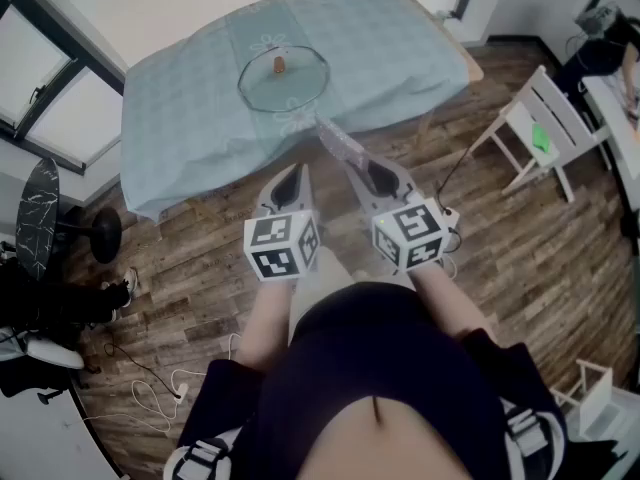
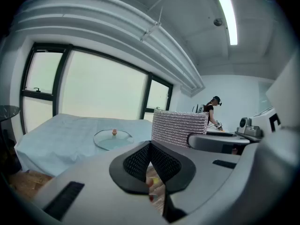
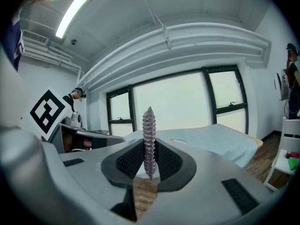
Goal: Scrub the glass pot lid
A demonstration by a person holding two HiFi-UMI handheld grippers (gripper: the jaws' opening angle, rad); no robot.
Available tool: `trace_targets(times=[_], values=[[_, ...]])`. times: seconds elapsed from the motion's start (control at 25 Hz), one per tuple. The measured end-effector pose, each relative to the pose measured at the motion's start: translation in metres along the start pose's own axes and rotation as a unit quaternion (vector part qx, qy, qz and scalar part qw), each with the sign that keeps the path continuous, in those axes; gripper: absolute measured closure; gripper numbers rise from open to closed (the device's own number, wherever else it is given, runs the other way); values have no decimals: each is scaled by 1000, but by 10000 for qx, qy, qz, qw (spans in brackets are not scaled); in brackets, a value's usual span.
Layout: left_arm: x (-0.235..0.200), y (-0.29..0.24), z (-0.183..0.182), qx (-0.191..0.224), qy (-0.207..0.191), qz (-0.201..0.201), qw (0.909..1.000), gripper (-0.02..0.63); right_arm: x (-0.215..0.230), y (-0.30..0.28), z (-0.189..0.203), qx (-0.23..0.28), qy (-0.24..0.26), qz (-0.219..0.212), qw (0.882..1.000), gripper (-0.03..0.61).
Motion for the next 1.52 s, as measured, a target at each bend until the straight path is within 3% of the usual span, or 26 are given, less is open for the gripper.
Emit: trace_targets(times=[0.64,0.8,1.0,1.52], values=[[14,-11,4,6,109,-167,9998,612,14,9,9,-70,-129,-64,9999,502],[12,-10,5,8,160,-299,9994,612,14,8,6,140,-218,-204,9995,502],[7,-6,10,-19,247,-345,9991,612,11,3,8,111,-105,-214,9997,500],[-16,-38,5,110,534,-461,9974,612,30,-21,28,-141,-429,-328,9984,500]])
Point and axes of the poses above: the fingertips, and each gripper's own axes: y backward along the fingers, x to its right, z out of its underside, the point moved 1 cm from there along y, backward along the fingers, and after that the axes turned 3 degrees about x, right-handed, at the moved point
